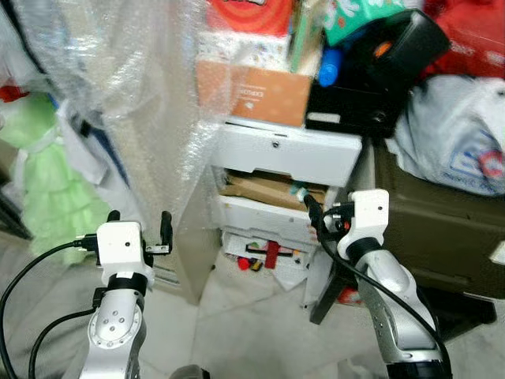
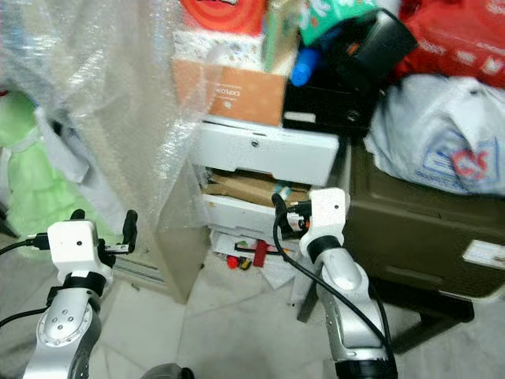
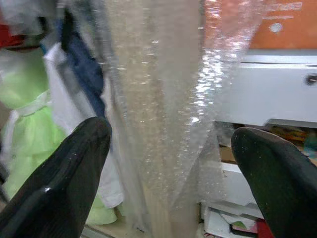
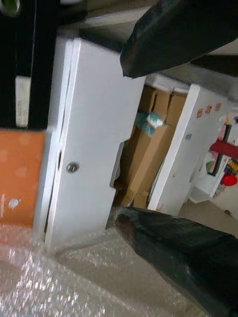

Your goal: Clean up the room

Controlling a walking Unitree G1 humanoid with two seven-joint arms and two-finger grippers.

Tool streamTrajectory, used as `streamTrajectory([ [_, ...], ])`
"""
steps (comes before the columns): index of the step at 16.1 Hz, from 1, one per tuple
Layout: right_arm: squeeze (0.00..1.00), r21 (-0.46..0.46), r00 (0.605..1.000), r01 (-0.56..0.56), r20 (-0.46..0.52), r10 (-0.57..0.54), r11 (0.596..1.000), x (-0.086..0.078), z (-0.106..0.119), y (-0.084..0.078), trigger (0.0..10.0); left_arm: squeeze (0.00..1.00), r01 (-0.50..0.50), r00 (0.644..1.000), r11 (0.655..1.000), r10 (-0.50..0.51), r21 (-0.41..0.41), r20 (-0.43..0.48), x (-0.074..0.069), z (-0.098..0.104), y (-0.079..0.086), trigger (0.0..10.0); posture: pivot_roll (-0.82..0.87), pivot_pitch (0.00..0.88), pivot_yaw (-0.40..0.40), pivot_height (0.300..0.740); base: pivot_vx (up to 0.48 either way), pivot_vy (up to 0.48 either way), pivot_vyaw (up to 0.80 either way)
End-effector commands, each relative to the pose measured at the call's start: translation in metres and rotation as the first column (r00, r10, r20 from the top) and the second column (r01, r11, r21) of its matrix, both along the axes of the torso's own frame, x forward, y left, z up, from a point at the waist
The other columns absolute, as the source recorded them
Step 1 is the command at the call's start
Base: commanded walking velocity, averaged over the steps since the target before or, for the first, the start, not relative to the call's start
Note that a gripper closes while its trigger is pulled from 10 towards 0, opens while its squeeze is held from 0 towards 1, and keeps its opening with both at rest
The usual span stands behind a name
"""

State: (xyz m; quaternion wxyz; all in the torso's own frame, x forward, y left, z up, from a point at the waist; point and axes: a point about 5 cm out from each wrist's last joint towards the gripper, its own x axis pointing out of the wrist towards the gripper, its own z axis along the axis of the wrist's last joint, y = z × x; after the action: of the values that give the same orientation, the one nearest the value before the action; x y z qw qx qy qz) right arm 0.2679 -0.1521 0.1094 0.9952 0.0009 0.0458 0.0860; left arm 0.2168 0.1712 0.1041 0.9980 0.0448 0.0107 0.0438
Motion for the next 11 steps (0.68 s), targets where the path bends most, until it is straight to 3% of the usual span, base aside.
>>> streamTrajectory([
  [1,0.0,0.006,1.0,0.013,-0.014,-0.013,1.0,0.0014,-0.0014,-0.0011,10.0,0.0,0.02,1.0,1.0,-0.02,0.0,0.005,0.0017,0.0019,-0.0023,10.0,-0.09,0.0,0.002,0.74,0.0,0.0,-0.8],
  [9,0.0,0.013,1.0,0.013,-0.02,-0.013,1.0,0.0018,-0.0022,-0.0007,10.0,0.0,0.047,0.999,0.999,-0.047,-0.005,0.006,0.0019,0.0022,-0.0047,10.0,-0.09,0.0,0.003,0.74,0.317,0.0,-0.8],
  [11,0.0,0.018,1.0,0.013,-0.015,-0.013,1.0,0.0021,-0.0019,-0.0004,10.0,0.0,0.052,0.999,0.999,-0.052,-0.012,-0.006,0.0022,0.0007,-0.0057,10.0,-0.09,0.0,0.005,0.74,0.137,0.0,-0.22],
])
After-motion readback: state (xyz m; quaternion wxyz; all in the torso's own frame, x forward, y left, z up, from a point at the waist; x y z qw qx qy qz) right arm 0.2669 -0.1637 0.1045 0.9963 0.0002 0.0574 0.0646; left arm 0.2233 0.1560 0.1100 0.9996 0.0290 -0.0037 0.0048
